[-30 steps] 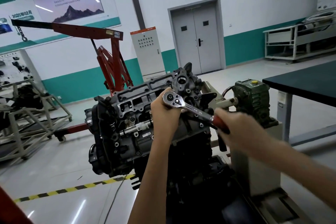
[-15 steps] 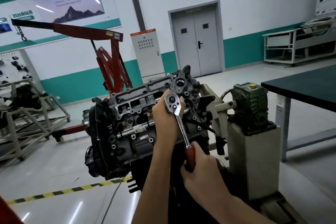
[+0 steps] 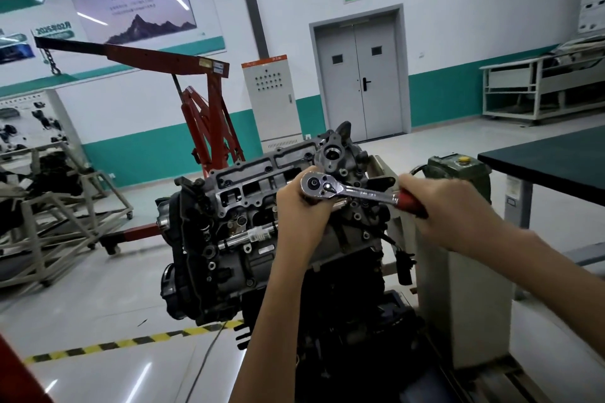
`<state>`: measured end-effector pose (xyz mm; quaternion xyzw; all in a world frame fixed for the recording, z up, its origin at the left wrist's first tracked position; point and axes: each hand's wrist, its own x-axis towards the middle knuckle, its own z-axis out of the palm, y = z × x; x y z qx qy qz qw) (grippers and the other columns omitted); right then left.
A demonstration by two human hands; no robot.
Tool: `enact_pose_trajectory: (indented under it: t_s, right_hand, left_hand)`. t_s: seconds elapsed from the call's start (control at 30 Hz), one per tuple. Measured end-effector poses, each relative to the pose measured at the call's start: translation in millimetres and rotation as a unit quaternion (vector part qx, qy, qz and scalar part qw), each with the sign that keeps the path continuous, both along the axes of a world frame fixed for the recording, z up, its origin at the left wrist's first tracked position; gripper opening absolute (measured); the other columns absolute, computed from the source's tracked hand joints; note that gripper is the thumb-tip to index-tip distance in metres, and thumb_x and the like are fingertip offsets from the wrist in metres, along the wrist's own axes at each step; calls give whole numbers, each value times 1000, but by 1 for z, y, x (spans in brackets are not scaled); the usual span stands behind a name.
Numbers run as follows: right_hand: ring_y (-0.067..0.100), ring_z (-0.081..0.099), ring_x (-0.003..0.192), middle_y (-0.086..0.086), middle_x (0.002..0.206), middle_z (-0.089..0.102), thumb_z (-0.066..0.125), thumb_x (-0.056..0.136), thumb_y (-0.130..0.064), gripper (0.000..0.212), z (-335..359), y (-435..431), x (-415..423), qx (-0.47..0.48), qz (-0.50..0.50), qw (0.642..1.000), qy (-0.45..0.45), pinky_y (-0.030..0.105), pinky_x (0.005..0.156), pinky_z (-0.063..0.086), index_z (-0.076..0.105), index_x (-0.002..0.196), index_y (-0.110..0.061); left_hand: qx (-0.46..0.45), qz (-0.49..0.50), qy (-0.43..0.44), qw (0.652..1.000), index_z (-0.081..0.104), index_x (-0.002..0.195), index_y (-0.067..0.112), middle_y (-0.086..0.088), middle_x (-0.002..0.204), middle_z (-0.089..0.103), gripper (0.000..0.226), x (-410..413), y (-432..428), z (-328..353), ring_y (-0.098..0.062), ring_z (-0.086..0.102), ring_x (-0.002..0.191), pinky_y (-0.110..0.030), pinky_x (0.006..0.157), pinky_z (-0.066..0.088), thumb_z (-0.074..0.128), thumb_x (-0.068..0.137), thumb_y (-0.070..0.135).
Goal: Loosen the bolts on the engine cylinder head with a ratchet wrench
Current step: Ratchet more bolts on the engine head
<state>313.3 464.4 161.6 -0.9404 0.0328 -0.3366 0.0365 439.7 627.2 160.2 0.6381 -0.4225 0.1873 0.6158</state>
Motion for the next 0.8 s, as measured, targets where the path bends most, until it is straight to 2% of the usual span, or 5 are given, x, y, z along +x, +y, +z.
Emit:
enact_pose_trajectory:
  t_s: [0.13, 0.33, 0.53, 0.67, 0.8]
  right_hand:
    - [13, 55, 51, -2, 62, 56, 63, 75, -8, 25, -56, 47, -2, 159, 31, 987, -1, 24, 51, 48, 53, 97, -15]
    - [-5, 51, 49, -12, 45, 44, 64, 70, -5, 36, -86, 123, 6, 355, 77, 930, -55, 1, 41, 29, 40, 73, -32]
    - [21, 57, 56, 5, 66, 59, 62, 75, -9, 31, -48, 44, -5, 138, 42, 989, 23, 36, 56, 52, 53, 105, -10]
    - [9, 47, 52, -11, 62, 46, 64, 77, -12, 20, 8, -2, 1, -23, 9, 1000, 3, 20, 55, 37, 54, 94, -16]
    - [8, 52, 54, -11, 62, 47, 62, 79, -9, 20, -10, 7, 1, 23, 14, 999, 21, 18, 53, 43, 53, 96, -14]
  left_hand:
    - [-26, 17, -39, 999, 45, 69, 28, 19, 63, 51, 39, -7, -1, -6, 1, 42, 58, -10, 56, 34, 64, 77, -6]
    - [-68, 4, 42, 997, 35, 62, 21, 13, 57, 31, 46, -6, -12, -2, -3, 27, 56, -23, 54, 29, 58, 81, -14]
    - [-4, 22, 33, 999, 37, 55, 23, 14, 49, 38, 46, 0, -3, 2, -4, 32, 53, -21, 52, 30, 58, 80, -10]
    - [-2, -3, 33, 999, 37, 54, 20, 13, 49, 37, 46, 0, -2, 5, -4, 29, 51, -20, 50, 27, 63, 77, -10]
    - [-10, 4, 5, 1000, 40, 59, 18, 12, 53, 40, 37, 0, 0, -1, -5, 32, 53, -22, 51, 30, 63, 77, -5]
